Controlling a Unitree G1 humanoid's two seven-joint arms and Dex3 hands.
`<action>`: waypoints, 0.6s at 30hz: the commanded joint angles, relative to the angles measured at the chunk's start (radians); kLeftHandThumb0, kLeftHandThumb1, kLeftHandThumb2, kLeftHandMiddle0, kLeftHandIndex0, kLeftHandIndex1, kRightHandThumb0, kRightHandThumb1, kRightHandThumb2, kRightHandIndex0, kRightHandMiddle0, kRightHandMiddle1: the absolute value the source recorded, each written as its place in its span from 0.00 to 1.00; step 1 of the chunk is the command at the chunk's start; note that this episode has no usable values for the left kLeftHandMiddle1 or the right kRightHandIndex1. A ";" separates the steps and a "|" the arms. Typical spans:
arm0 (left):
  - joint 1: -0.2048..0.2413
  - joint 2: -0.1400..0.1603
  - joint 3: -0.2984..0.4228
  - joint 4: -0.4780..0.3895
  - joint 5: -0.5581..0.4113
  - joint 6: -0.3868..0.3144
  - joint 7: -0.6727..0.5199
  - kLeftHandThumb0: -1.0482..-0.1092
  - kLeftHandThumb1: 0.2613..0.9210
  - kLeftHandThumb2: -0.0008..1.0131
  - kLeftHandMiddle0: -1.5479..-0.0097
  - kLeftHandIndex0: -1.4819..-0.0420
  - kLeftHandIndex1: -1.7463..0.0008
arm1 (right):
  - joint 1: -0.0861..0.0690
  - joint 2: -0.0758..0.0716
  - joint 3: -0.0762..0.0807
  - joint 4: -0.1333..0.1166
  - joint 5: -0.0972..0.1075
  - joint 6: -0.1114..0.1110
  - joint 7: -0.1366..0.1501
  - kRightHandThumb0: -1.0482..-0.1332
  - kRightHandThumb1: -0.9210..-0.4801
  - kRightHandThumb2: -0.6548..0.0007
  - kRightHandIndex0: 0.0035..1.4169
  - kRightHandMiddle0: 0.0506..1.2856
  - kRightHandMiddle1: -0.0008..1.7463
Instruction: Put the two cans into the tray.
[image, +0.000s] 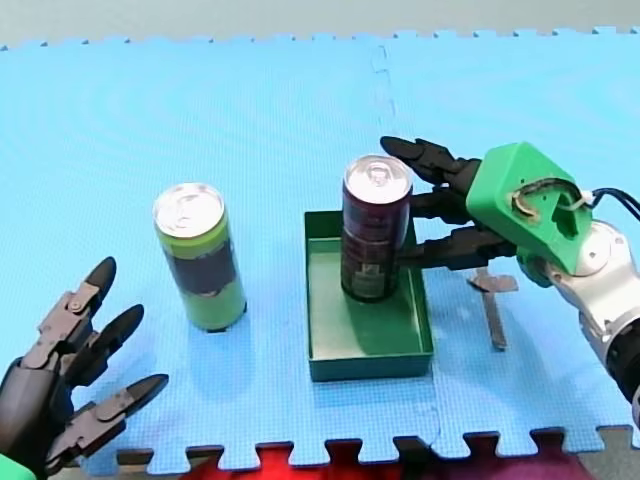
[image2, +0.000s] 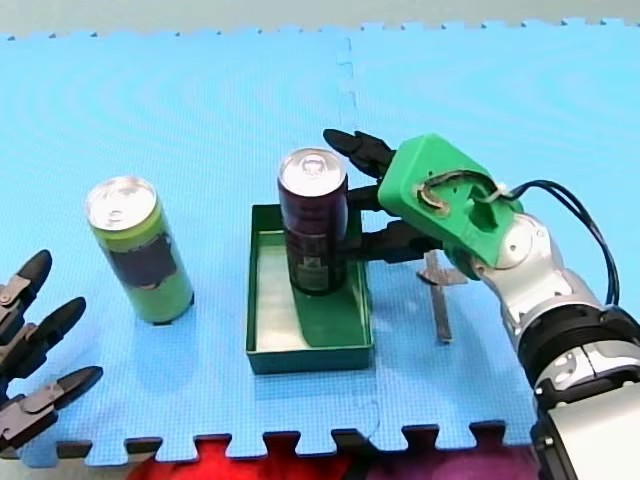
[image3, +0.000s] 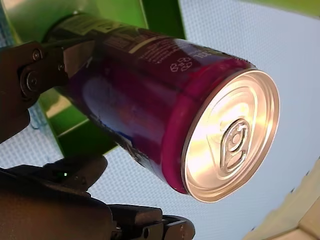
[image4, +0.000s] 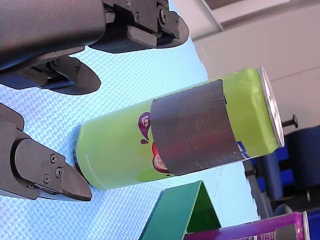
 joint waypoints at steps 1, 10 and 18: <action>0.000 0.002 0.002 0.001 -0.002 -0.005 0.000 0.00 0.87 0.00 0.70 0.87 1.00 | -0.001 -0.009 -0.012 -0.003 0.013 0.008 0.008 0.00 0.25 0.99 0.29 0.04 0.00; 0.001 0.008 0.003 0.005 -0.006 -0.008 -0.016 0.00 0.88 0.00 0.70 0.88 1.00 | 0.004 -0.072 -0.047 -0.008 0.042 0.040 0.036 0.00 0.29 1.00 0.28 0.04 0.00; 0.003 0.012 0.007 0.005 -0.013 -0.006 -0.027 0.00 0.88 0.00 0.70 0.89 1.00 | 0.008 -0.120 -0.062 -0.004 0.043 0.030 0.028 0.03 0.36 1.00 0.27 0.04 0.00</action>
